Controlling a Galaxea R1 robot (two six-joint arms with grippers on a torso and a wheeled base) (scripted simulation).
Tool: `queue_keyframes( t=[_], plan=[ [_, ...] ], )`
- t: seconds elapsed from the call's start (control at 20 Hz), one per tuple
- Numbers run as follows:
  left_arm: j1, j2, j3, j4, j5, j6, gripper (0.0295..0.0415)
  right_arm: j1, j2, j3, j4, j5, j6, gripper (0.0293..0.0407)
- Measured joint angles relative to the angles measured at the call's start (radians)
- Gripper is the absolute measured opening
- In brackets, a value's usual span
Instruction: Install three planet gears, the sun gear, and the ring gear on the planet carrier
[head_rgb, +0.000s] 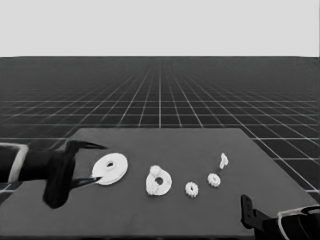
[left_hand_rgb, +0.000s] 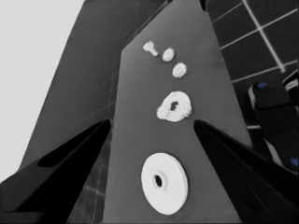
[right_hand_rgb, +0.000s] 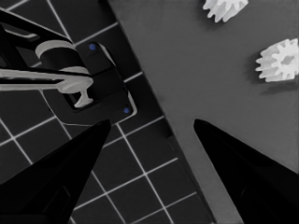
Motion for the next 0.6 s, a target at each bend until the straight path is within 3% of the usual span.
queue_keyframes(
  t=[0.05,0.1,0.25,0.5,0.6],
  plan=[
    [-0.001,-0.003,0.002,0.000,-0.002,0.005,0.0385,0.238,0.306,-0.125,0.170,-0.355,0.484,0.0394],
    [-0.001,-0.004,0.003,0.000,-0.003,0.008,0.0385,0.317,0.567,-0.331,0.320,-0.424,0.832,0.0393],
    [-0.002,-0.006,0.005,0.001,-0.004,0.012,0.0385,0.343,0.769,-0.683,0.460,-0.372,1.051,0.0386],
    [-0.002,-0.007,0.005,0.001,-0.004,0.013,0.0385,0.343,0.813,-0.787,0.493,-0.357,1.080,0.0385],
    [-0.002,-0.007,0.005,0.001,-0.004,0.013,0.0385,0.196,0.835,-0.863,0.351,-0.317,1.039,0.0385]
  ],
)
